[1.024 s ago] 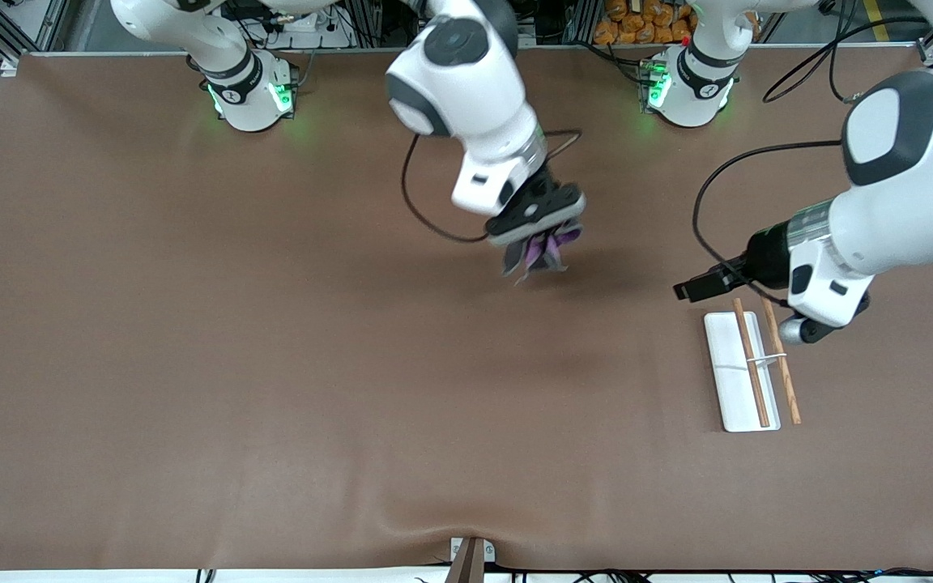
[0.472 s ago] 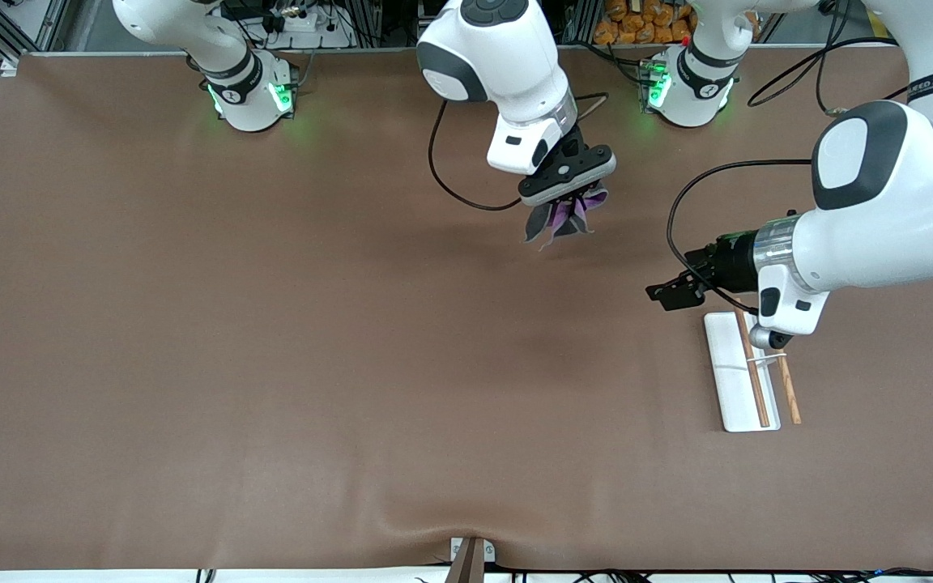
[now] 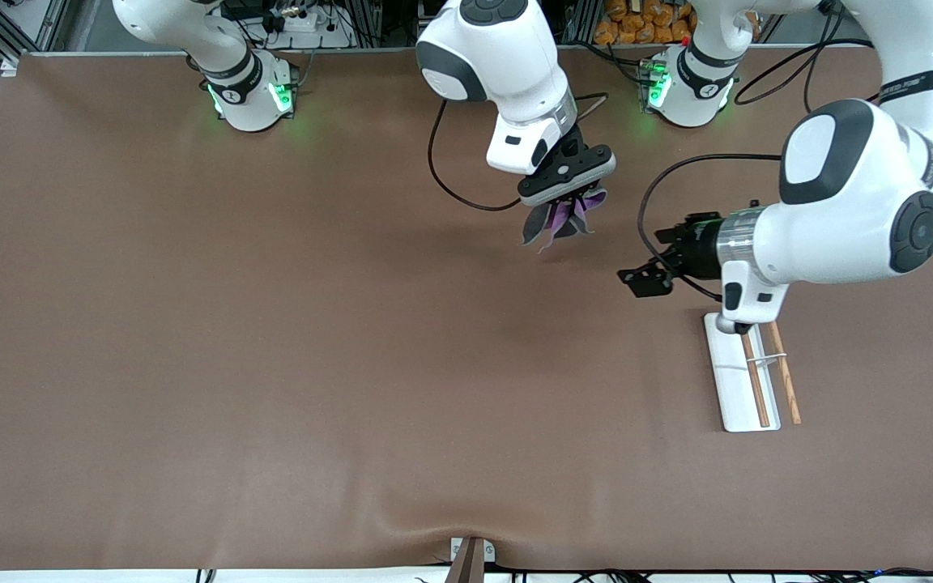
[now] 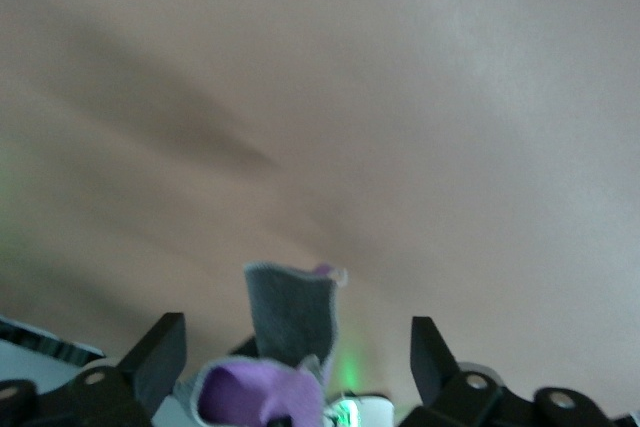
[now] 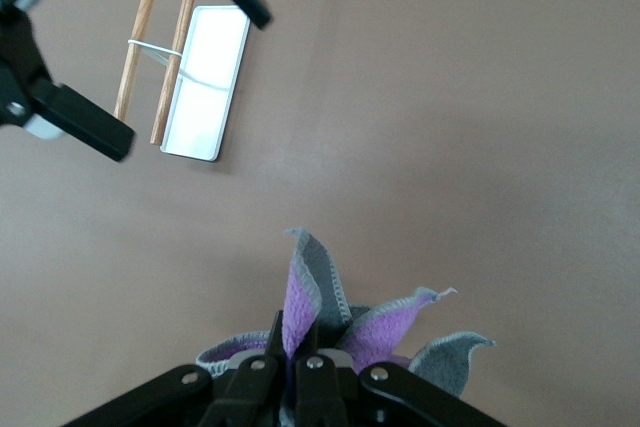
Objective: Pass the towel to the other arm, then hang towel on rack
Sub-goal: 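Move the left gripper to the towel and grasp it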
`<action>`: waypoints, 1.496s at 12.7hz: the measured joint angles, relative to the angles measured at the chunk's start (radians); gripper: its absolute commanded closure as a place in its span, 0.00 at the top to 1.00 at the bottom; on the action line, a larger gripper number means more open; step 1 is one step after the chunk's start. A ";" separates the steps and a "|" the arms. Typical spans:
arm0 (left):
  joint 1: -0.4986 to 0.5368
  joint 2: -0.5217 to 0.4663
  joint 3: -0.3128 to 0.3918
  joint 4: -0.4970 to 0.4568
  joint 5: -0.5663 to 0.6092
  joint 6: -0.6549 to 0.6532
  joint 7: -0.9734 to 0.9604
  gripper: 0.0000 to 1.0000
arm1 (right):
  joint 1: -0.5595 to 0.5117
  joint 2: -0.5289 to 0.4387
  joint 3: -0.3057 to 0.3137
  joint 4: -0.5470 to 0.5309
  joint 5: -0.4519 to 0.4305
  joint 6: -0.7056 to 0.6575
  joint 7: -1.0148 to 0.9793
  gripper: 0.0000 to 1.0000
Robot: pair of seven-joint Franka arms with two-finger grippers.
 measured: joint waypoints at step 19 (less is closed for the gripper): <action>-0.055 0.067 0.000 0.008 -0.100 -0.167 -0.192 0.40 | 0.017 0.000 0.000 0.000 -0.001 -0.002 0.000 0.00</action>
